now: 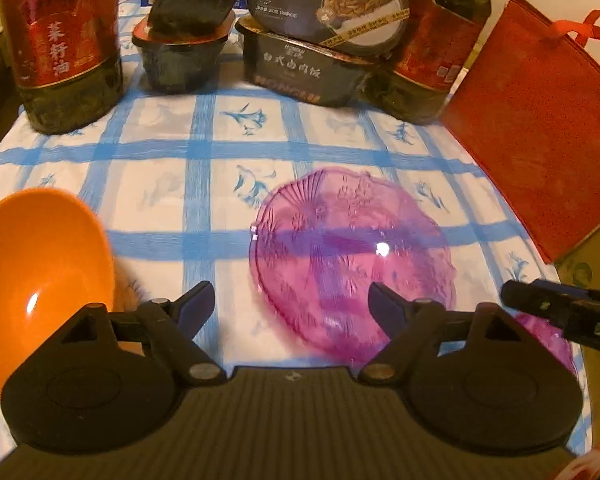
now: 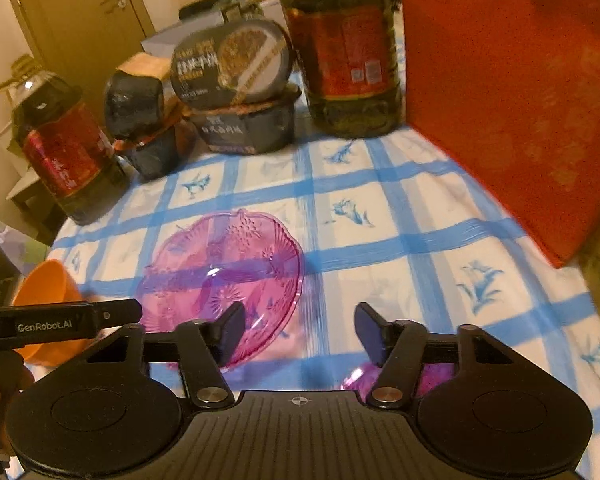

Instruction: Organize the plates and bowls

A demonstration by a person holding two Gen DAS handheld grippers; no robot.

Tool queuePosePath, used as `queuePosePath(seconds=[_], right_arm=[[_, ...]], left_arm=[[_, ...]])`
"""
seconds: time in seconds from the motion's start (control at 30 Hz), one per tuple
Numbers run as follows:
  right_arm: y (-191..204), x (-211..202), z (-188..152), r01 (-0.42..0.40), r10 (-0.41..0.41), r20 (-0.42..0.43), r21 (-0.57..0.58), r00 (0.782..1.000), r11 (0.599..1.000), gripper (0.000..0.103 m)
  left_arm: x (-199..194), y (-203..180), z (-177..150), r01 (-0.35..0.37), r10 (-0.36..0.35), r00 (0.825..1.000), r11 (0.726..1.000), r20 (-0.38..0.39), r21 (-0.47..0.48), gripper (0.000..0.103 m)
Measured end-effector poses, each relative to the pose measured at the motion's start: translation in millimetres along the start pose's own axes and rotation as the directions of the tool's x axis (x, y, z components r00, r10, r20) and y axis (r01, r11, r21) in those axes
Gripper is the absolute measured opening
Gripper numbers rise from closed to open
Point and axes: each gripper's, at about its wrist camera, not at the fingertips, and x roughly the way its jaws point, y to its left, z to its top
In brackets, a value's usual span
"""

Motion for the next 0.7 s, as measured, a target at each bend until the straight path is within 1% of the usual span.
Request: queuePosePath(seconds=[0.07,0.13,0.23,0.3,0.37,0.4,0.47,0.53,0.6,0.63,0.7], right_arm=[[-5,15,4,-0.017,0.018,-0.023,0.027,1.0,0.999,0.051],[-7,28,8,-0.029,0.03,-0.037,0.038,0.999,0.999,0.047],[-8,42,12,-0.039,0.041,-0.044,0.042,0.998,0.998,0.045],[-5,50,14,-0.038,0.04,-0.055,0.041,0.998,0.998,0.043],[-4,57,15,-0.043,0.046,-0.07,0.042,0.996,0.998,0.042],[-4,61,15,-0.048,0.051,-0.078,0.047,0.996,0.998,0.042],[-6,69,16,-0.057,0.064,-0.1,0.065,0.993,0.996,0.041],[-7,76,16,-0.053,0.062,-0.114,0.077,0.992,0.996,0.039],[-7,82,15,-0.056,0.065,-0.123,0.076,0.99,0.996,0.029],[-8,84,15,-0.056,0.066,-0.126,0.081,0.99,0.995,0.026],[-9,85,15,-0.043,0.053,-0.123,0.083,0.991,0.996,0.016]], left_arm=[[11,1,4,-0.018,0.018,1.0,1.0,-0.007,0.007,0.074],[20,2,7,-0.026,0.027,0.999,1.0,-0.022,0.006,0.071],[29,2,10,-0.045,0.045,0.998,0.999,-0.033,0.021,0.069],[36,3,10,-0.052,0.052,0.998,0.998,-0.043,0.02,0.064],[42,2,10,-0.059,0.06,0.997,0.998,-0.054,0.02,0.053],[45,2,10,-0.065,0.066,0.996,0.998,-0.06,0.024,0.052],[50,2,10,-0.074,0.076,0.995,0.997,-0.068,0.029,0.044],[53,1,9,-0.076,0.078,0.994,0.997,-0.071,0.034,0.041],[56,1,9,-0.083,0.086,0.994,0.996,-0.074,0.037,0.038],[57,0,9,-0.086,0.089,0.993,0.995,-0.075,0.04,0.036],[58,0,9,-0.088,0.09,0.993,0.995,-0.072,0.043,0.03]])
